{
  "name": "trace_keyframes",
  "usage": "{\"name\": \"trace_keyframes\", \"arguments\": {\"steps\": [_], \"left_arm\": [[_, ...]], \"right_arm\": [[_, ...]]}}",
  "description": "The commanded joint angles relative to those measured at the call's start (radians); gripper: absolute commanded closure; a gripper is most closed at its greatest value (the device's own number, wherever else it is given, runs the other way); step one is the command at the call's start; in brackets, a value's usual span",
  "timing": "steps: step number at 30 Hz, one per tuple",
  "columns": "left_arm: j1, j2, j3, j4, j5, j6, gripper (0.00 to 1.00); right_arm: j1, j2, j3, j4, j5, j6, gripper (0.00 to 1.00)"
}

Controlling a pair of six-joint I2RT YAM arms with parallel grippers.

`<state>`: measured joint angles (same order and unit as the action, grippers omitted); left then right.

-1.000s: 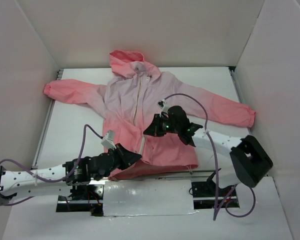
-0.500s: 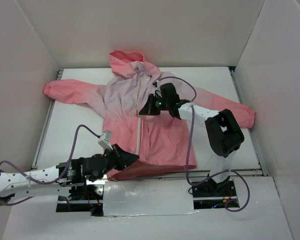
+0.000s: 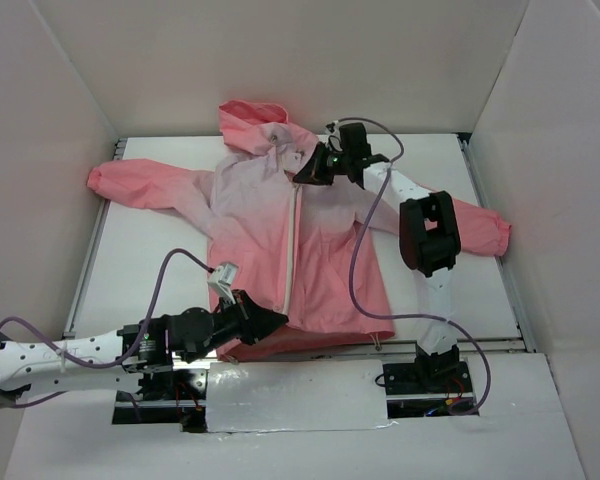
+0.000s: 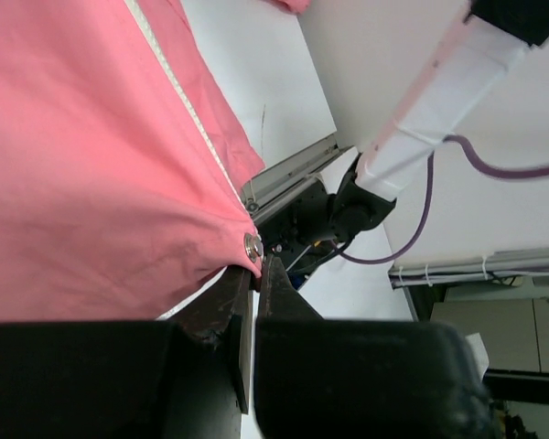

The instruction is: Zip up the jacket

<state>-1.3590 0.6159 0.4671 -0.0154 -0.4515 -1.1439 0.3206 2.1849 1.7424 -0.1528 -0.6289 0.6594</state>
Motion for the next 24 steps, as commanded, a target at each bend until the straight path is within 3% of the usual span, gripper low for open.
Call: {"name": "trace_keyframes", "arguments": {"steps": [1, 11, 17, 21, 24], "left_arm": [[-0.04, -0.004, 0.019, 0.126, 0.155, 0.047, 1.0], [-0.054, 0.033, 0.048, 0.114, 0.197, 0.087, 1.0], [-0.075, 0.068, 0.065, -0.026, 0.162, 0.029, 1.0], [-0.086, 0.051, 0.047, -0.259, -0.01, -0.159, 1.0], [-0.086, 0.027, 0.016, -0.472, -0.114, -0.443, 1.0]], "right_arm": [[-0.101, 0.05, 0.146, 0.045, 0.051, 0.02, 1.0], [-0.267, 0.134, 0.39, 0.084, 0.017, 0.118, 1.0], [-0.343, 0.113, 0.445, 0.121, 0.027, 0.121, 1.0], [-0.382, 0.118, 0.549, 0.09, 0.034, 0.112, 1.0], [-0.41, 0.107, 0.589, 0.101, 0.035, 0.121, 1.0]]}}
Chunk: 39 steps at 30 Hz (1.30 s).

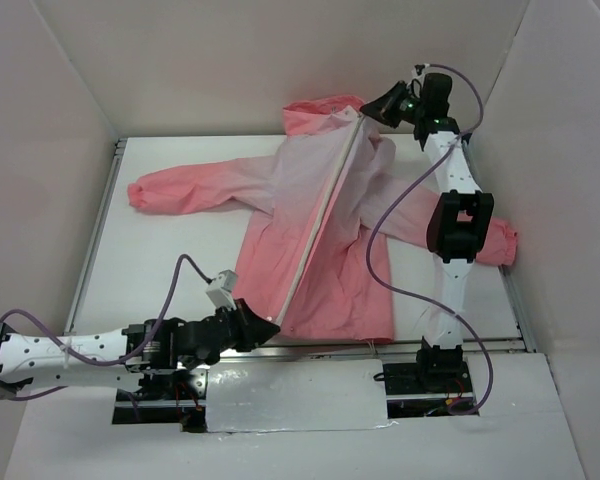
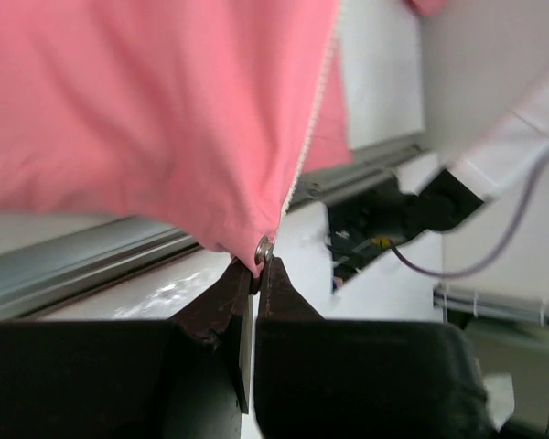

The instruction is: Zip up the jacket

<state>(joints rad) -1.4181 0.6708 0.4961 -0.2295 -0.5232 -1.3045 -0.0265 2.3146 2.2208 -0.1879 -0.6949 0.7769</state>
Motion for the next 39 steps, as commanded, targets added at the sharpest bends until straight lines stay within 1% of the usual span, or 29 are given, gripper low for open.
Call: {"name": "trace_keyframes", "arguments": {"steps": [1, 2, 3, 4, 6, 7, 9, 14, 17, 20, 22, 23, 24, 25, 26, 27, 29, 30, 31, 32, 33, 34, 35, 36, 37, 38, 39], "left_arm": [[-0.028, -0.036, -0.022, -0.321, -0.058, -0.318, 1.0], [-0.03, -0.052, -0.036, -0.339, -0.082, -0.344, 1.0], [-0.028, -0.059, -0.039, -0.364, -0.093, -0.401, 1.0], [-0.03, -0.063, -0.041, -0.425, -0.104, -0.439, 1.0], [-0.03, -0.057, -0.031, -0.491, -0.133, -0.533, 1.0], [-0.031, -0.041, -0.021, -0.542, -0.149, -0.559, 1.0], [-0.03, -0.021, -0.011, -0.576, -0.159, -0.607, 1.0], [-0.03, 0.079, 0.028, -0.632, -0.175, -0.659, 1.0], [-0.03, 0.113, 0.039, -0.643, -0.166, -0.659, 1.0], [-0.03, 0.096, 0.032, -0.636, -0.153, -0.667, 1.0], [-0.03, 0.05, 0.036, -0.602, -0.172, -0.61, 0.66], [-0.03, 0.038, 0.047, -0.6, -0.187, -0.583, 0.39], [-0.03, 0.027, 0.062, -0.64, -0.204, -0.581, 0.32], [-0.03, 0.02, 0.105, -0.668, -0.239, -0.569, 0.23], [-0.028, 0.023, 0.133, -0.706, -0.26, -0.564, 0.01], [-0.028, 0.032, 0.201, -0.793, -0.285, -0.564, 0.01], [-0.028, 0.078, 0.281, -0.882, -0.356, -0.555, 0.01], [-0.027, 0.099, 0.364, -0.919, -0.379, -0.546, 0.0], [-0.024, 0.148, 0.405, -0.986, -0.414, -0.536, 0.01], [0.0, 0.174, 0.445, -1.005, -0.426, -0.486, 0.01], [0.025, 0.203, 0.523, -1.011, -0.431, -0.44, 0.01], [0.063, 0.258, 0.56, -0.945, -0.41, -0.245, 0.01], [0.193, 0.288, 0.593, -0.885, -0.367, -0.116, 0.01], [0.287, 0.323, 0.651, -0.817, -0.301, 0.009, 0.01], [0.382, 0.401, 0.682, -0.761, -0.22, 0.203, 0.01], [0.545, 0.445, 0.717, -0.719, -0.096, 0.267, 0.01], [0.601, 0.528, 0.816, -0.722, -0.078, 0.307, 0.01]], "right_arm": [[-0.069, -0.023, 0.126, 0.134, 0.103, 0.005, 1.0], [-0.073, -0.023, 0.14, 0.133, 0.103, 0.005, 1.0], [-0.082, -0.023, 0.163, 0.128, 0.106, 0.004, 1.0], [-0.087, -0.023, 0.172, 0.127, 0.109, 0.005, 1.0], [-0.096, -0.026, 0.178, 0.125, 0.115, 0.004, 1.0], [-0.098, -0.032, 0.178, 0.123, 0.12, -0.007, 1.0], [-0.099, -0.034, 0.18, 0.111, 0.123, -0.024, 1.0], [-0.105, -0.055, 0.148, 0.107, 0.127, -0.034, 1.0], [-0.104, -0.067, 0.149, 0.097, 0.133, -0.041, 1.0], [-0.105, -0.08, 0.161, 0.082, 0.137, -0.048, 1.0], [-0.104, -0.077, 0.183, 0.047, 0.14, -0.048, 1.0], [-0.104, -0.078, 0.209, 0.018, 0.144, -0.05, 0.69], [-0.105, -0.083, 0.212, 0.01, 0.146, -0.051, 0.56], [-0.104, -0.107, 0.211, 0.002, 0.149, -0.054, 0.49], [-0.104, -0.124, 0.211, -0.014, 0.169, -0.057, 0.36], [-0.104, -0.159, 0.211, -0.019, 0.175, -0.062, 0.34], [-0.104, -0.191, 0.223, -0.028, 0.182, -0.062, 0.32], [-0.104, -0.228, 0.23, -0.036, 0.192, -0.068, 0.17], [-0.105, -0.248, 0.234, -0.041, 0.193, -0.071, 0.15], [-0.105, -0.271, 0.235, -0.059, 0.198, -0.074, 0.14], [-0.107, -0.317, 0.237, -0.073, 0.205, -0.085, 0.14], [-0.105, -0.339, 0.244, -0.093, 0.212, -0.093, 0.0], [-0.104, -0.362, 0.249, -0.146, 0.213, -0.099, 0.0], [-0.104, -0.406, 0.254, -0.175, 0.21, -0.114, 0.0], [-0.102, -0.431, 0.255, -0.218, 0.213, -0.125, 0.0], [-0.098, -0.463, 0.249, -0.308, 0.219, -0.142, 0.0], [-0.083, -0.541, 0.229, -0.35, 0.225, -0.19, 0.0]]}}
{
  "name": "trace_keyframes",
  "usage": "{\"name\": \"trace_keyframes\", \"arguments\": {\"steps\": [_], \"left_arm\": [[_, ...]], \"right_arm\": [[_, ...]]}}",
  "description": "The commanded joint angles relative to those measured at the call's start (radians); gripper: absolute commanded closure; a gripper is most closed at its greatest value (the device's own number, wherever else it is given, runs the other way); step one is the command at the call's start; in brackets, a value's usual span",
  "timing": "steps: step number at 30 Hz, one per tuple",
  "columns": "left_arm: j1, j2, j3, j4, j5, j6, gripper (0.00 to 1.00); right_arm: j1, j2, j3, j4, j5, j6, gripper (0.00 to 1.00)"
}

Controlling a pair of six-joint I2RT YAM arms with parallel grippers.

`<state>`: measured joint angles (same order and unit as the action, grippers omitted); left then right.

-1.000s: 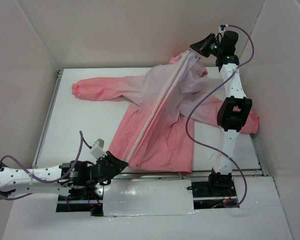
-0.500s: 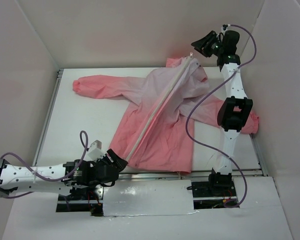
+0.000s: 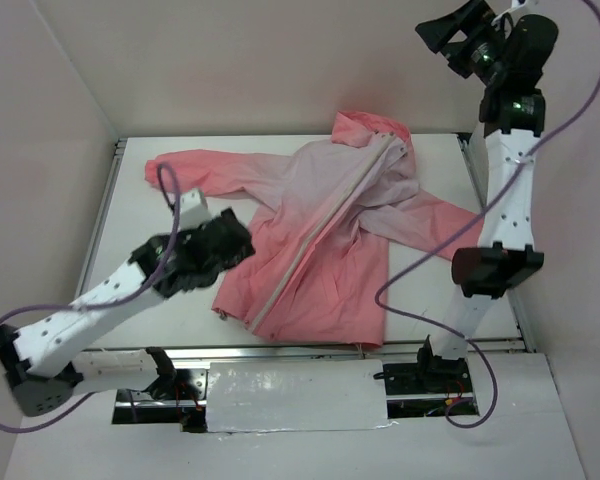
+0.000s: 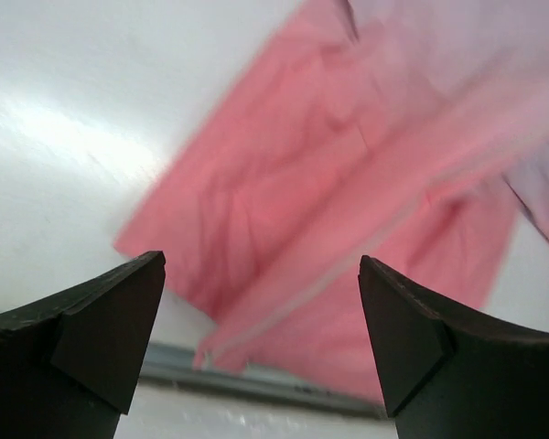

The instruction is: Zip up the jacket

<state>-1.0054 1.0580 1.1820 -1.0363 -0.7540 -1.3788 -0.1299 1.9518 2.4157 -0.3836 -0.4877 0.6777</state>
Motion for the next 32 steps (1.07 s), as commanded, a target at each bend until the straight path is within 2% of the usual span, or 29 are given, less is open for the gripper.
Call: {"name": "trace_keyframes", "arguments": {"steps": [1, 2, 3, 4, 6, 7, 10, 11, 12, 16, 20, 26, 32], "left_arm": [[0.226, 0.176, 0.192, 0.073, 0.142, 0.435, 0.01], [0.279, 0.201, 0.249, 0.046, 0.089, 0.457, 0.0], [0.304, 0.22, 0.359, 0.035, 0.07, 0.472, 0.01], [0.336, 0.241, 0.408, 0.03, 0.062, 0.501, 0.01], [0.445, 0.249, 0.528, -0.007, 0.091, 0.523, 0.01], [0.471, 0.246, 0.559, -0.017, 0.094, 0.54, 0.01], [0.508, 0.226, 0.617, -0.054, 0.024, 0.636, 0.01], [0.524, 0.223, 0.622, -0.068, 0.013, 0.653, 0.0], [0.534, 0.22, 0.631, -0.083, 0.005, 0.662, 0.01], [0.547, 0.171, 0.593, -0.134, -0.027, 0.682, 0.01], [0.547, 0.077, 0.55, -0.131, -0.071, 0.704, 0.0], [0.545, 0.017, 0.532, -0.24, -0.133, 0.735, 0.01], [0.542, -0.055, 0.455, -0.252, -0.134, 0.701, 0.01]], "right_arm": [[0.03, -0.226, -0.034, -0.199, 0.034, -0.121, 0.0], [0.039, -0.284, -0.091, -0.272, 0.04, -0.151, 0.0], [0.047, -0.413, -0.154, -0.308, 0.06, -0.199, 0.0], [0.068, -0.48, -0.293, -0.34, 0.102, -0.217, 0.0], [0.078, -0.688, -0.43, -0.432, 0.144, -0.248, 0.0], [0.084, -0.749, -0.557, -0.458, 0.159, -0.256, 0.0], [0.087, -0.982, -0.767, -0.541, 0.228, -0.286, 0.0], [0.123, -1.087, -0.809, -0.581, 0.348, -0.287, 0.0], [0.162, -1.129, -0.834, -0.61, 0.379, -0.287, 0.0], [0.219, -1.237, -0.785, -0.844, 0.532, -0.283, 0.0], [0.3, -1.304, -0.701, -1.009, 0.665, -0.254, 0.0], [0.314, -1.39, -0.708, -1.064, 0.66, -0.237, 0.0], [0.315, -1.366, -0.707, -1.06, 0.689, -0.237, 0.0]]}}
